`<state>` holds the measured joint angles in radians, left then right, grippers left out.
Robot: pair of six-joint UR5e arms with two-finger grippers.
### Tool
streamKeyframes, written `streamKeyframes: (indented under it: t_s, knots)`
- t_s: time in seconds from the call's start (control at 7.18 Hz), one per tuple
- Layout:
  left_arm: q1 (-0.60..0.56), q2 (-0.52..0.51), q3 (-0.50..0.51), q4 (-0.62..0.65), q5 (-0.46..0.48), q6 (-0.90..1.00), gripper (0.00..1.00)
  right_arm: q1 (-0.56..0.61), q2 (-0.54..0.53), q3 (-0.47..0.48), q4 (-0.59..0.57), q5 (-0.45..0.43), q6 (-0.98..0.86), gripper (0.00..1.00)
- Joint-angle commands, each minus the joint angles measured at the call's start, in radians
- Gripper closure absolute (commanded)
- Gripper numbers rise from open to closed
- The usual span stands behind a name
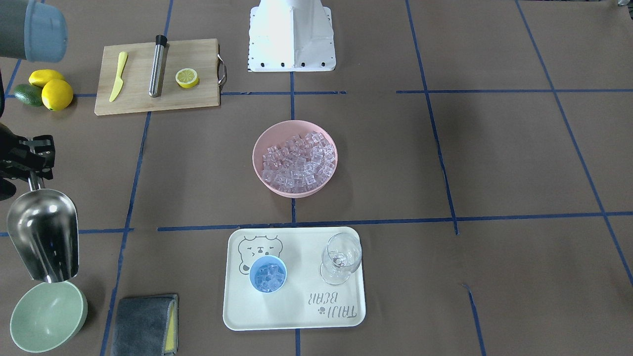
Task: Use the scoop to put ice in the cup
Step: 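Carry the empty scoop back toward its starting spot with the right gripper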
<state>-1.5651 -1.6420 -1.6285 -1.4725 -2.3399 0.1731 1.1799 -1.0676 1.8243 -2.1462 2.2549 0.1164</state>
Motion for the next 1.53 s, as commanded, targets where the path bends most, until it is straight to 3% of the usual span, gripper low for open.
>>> streamKeyframes:
  t_s: [0.0, 0.14, 0.28, 0.56, 0.84, 0.97, 1.39]
  knots:
    - [-0.01, 0.008, 0.005, 0.009, -0.016, -0.018, 0.0, 0.001, -0.279, 0.162, 0.125, 0.006, 0.093, 1.0]
    - [-0.01, 0.01, 0.006, 0.009, -0.015, -0.041, 0.0, 0.0, -0.405, 0.214, 0.235, 0.006, 0.203, 1.0]
    - [-0.01, 0.01, 0.002, 0.009, -0.016, -0.046, 0.0, -0.002, -0.523, 0.208, 0.435, 0.008, 0.291, 1.0]
    - [-0.01, 0.01, 0.002, 0.009, -0.018, -0.055, 0.0, -0.107, -0.563, 0.178, 0.657, 0.003, 0.588, 1.0]
    - [-0.01, -0.002, 0.002, 0.008, -0.018, -0.073, 0.0, -0.251, -0.563, 0.173, 0.716, -0.05, 0.779, 1.0]
    - [-0.009, -0.004, -0.002, 0.008, -0.016, -0.076, 0.0, -0.34, -0.563, 0.158, 0.729, -0.128, 0.826, 1.0]
    - [-0.009, -0.012, -0.008, 0.008, -0.015, -0.084, 0.0, -0.422, -0.551, 0.127, 0.737, -0.156, 0.942, 1.0]
